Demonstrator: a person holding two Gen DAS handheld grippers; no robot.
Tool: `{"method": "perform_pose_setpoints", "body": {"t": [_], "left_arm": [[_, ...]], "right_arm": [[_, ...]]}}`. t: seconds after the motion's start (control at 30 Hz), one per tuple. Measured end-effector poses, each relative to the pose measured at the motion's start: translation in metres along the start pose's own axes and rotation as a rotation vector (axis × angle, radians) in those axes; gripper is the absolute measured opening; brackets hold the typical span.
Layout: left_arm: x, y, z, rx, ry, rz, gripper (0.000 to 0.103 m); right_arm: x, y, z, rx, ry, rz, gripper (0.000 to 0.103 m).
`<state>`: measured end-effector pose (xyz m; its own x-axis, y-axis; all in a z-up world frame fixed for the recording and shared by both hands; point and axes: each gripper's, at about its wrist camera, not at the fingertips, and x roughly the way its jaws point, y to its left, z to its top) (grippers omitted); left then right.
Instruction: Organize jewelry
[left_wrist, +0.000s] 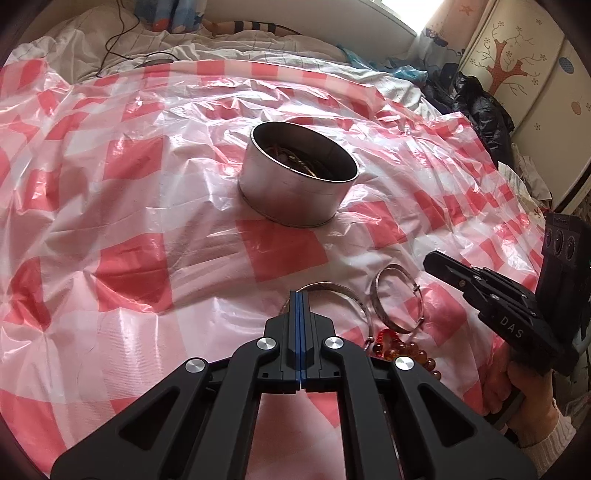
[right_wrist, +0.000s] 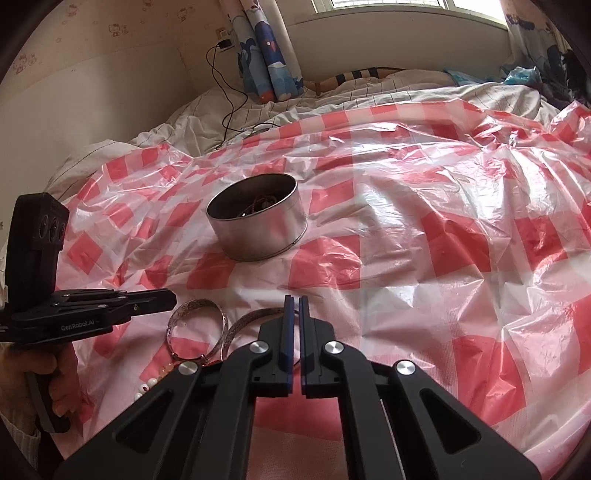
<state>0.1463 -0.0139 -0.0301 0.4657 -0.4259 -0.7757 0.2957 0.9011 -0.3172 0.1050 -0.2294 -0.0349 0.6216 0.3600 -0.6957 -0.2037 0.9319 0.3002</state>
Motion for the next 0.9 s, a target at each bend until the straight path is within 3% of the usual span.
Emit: {"method": "perform_pose_setpoints", "body": {"t": [0.1, 0.17, 0.27, 0.37, 0.4, 0.43, 0.5, 0.57, 0.6, 0.7, 0.77, 0.9], "left_arm": [[0.008, -0.004, -0.001, 0.039, 0.020, 0.051, 0.007], [0.016, -0.010, -0.003, 0.087, 0.039, 0.103, 0.037], [0.021, -0.020, -0.006, 0.156, 0.037, 0.142, 0.048], [0.024, -0.022, -0.008, 0.175, 0.044, 0.147, 0.047], [0.023, -0.022, -0.008, 0.169, 0.042, 0.137, 0.041], [0.023, -0.020, -0.008, 0.158, 0.044, 0.124, 0.022], [0.023, -0.017, -0.007, 0.141, 0.052, 0.115, 0.006], [0.023, -0.018, -0.007, 0.145, 0.053, 0.116, 0.003], [0.022, -0.019, -0.008, 0.143, 0.052, 0.118, 0.003], [0.018, -0.018, -0.007, 0.127, 0.039, 0.108, 0.003], [0.014, -0.017, -0.006, 0.119, 0.026, 0.099, 0.003], [0.012, -0.016, -0.006, 0.111, 0.025, 0.102, 0.003]], "right_arm": [[0.008, -0.002, -0.001, 0.022, 0.042, 0.005, 0.003], [0.009, -0.003, -0.001, 0.033, 0.053, 0.000, 0.003], [0.012, -0.005, -0.002, 0.041, 0.068, -0.002, 0.003], [0.017, -0.002, -0.003, 0.027, 0.089, -0.008, 0.003], [0.019, 0.000, -0.004, 0.021, 0.097, -0.013, 0.003], [0.021, 0.001, -0.004, 0.014, 0.105, -0.022, 0.003], [0.023, 0.004, -0.005, 0.000, 0.115, -0.020, 0.010], [0.024, 0.009, -0.006, -0.030, 0.123, -0.018, 0.030], [0.024, 0.013, -0.007, -0.054, 0.121, -0.034, 0.032], [0.022, 0.020, -0.008, -0.094, 0.107, -0.051, 0.030], [0.020, 0.018, -0.008, -0.089, 0.096, -0.046, 0.016], [0.015, 0.013, -0.006, -0.067, 0.070, -0.061, 0.018]]}}
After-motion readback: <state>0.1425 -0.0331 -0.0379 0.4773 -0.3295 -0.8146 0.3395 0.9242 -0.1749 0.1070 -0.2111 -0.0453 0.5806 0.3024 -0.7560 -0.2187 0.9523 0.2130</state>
